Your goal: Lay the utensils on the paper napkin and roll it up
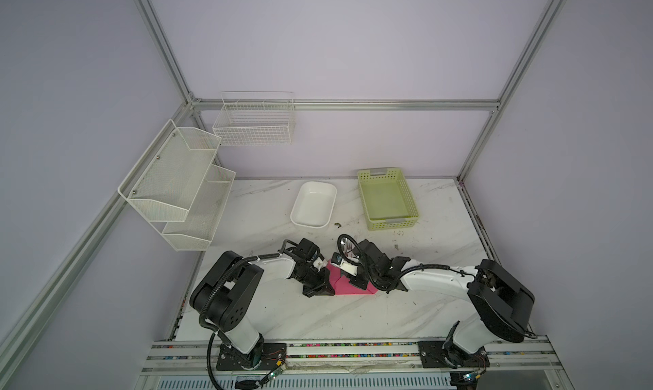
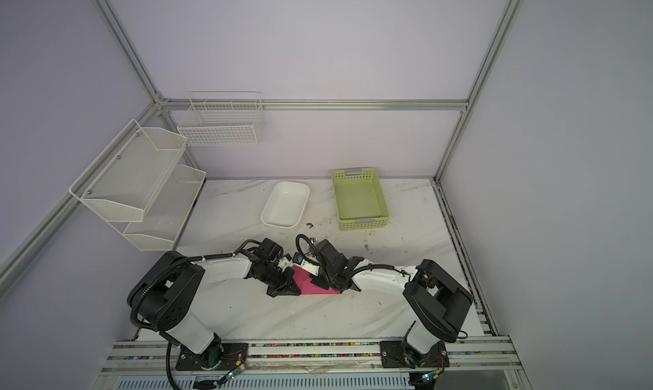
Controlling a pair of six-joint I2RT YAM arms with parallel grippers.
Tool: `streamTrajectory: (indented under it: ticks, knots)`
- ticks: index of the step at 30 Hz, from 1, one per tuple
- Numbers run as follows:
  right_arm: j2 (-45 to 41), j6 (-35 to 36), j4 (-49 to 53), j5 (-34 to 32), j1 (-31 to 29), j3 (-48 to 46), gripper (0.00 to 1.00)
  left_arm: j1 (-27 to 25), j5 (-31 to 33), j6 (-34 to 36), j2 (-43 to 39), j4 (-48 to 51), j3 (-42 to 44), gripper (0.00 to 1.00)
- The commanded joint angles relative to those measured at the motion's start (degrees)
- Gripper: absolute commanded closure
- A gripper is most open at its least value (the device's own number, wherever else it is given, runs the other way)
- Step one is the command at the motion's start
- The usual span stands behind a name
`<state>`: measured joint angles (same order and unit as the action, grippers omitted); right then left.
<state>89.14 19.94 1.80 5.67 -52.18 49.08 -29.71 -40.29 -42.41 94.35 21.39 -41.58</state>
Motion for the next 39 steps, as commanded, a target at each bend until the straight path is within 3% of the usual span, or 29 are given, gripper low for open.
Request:
streamTrajectory:
  ticks: [1, 6, 12, 16, 22, 39]
  knots:
    - [-4.22, -19.81, 2.56, 1.85, -0.31, 1.54, 0.77, -0.25, 3.95, 0.50, 0.66, 0.98, 2.81, 0.95]
    - [-5.97, -43.60, 6.23, 6.95, -0.35, 2.26, 0.83, -0.25, 4.17, 0.23, 0.27, 0.93, 3.08, 0.95]
    - [-6.34, -58.28, 1.35, 17.61, -0.24, -3.86, 0.84, -0.26, 4.53, -0.30, 0.14, 0.72, 3.26, 0.95]
    - [-5.96, -65.54, -3.66, 19.91, 0.04, -8.56, 0.84, -0.23, 4.44, -0.50, 0.05, 0.74, 3.42, 0.95]
    - [-5.32, -68.56, -3.50, 18.23, 1.75, -12.17, 0.84, -0.25, 4.49, -0.49, 0.58, 0.72, 3.28, 0.95]
    - [-3.43, -68.26, -0.09, 17.12, 4.39, -13.47, 0.86, -0.25, 4.70, -0.59, 0.83, 1.11, 2.82, 0.95]
